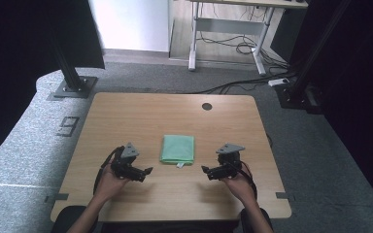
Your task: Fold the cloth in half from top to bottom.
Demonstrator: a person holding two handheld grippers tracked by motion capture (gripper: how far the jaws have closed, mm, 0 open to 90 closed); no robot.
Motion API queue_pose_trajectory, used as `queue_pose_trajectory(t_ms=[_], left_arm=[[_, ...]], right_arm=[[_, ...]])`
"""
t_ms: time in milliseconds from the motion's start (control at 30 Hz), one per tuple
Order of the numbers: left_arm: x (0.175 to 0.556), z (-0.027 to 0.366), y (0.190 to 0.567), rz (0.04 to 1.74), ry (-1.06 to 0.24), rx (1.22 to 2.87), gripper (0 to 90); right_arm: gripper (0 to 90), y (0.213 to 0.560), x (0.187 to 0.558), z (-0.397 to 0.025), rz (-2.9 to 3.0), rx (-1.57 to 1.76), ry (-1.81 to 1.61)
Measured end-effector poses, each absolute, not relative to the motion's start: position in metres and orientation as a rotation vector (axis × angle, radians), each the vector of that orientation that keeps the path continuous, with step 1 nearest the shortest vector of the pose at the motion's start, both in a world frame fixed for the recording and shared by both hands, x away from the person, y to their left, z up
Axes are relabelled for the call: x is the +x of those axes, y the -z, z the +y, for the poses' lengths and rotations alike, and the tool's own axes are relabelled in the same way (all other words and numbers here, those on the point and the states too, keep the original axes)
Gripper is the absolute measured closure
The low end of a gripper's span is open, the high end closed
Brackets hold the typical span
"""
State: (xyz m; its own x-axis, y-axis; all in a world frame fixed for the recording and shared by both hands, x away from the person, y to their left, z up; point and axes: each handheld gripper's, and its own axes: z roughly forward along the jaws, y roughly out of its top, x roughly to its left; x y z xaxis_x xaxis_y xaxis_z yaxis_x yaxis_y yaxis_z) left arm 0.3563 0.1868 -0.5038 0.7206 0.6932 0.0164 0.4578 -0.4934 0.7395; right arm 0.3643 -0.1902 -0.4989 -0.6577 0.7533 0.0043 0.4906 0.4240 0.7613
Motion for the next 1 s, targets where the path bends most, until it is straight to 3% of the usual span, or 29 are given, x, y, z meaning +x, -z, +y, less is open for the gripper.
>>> queue_pose_trajectory(t_ms=[400,1000], left_arm=[[0.354,0.202,0.532,0.938,-0.374,2.200,0.0],[0.354,0.191,0.549,0.932,-0.342,2.268,0.0]], right_arm=[[0.0,0.529,0.360,-0.207,2.353,1.139,-1.038],[0.0,0.556,0.359,-0.207,2.359,1.153,-0.998]])
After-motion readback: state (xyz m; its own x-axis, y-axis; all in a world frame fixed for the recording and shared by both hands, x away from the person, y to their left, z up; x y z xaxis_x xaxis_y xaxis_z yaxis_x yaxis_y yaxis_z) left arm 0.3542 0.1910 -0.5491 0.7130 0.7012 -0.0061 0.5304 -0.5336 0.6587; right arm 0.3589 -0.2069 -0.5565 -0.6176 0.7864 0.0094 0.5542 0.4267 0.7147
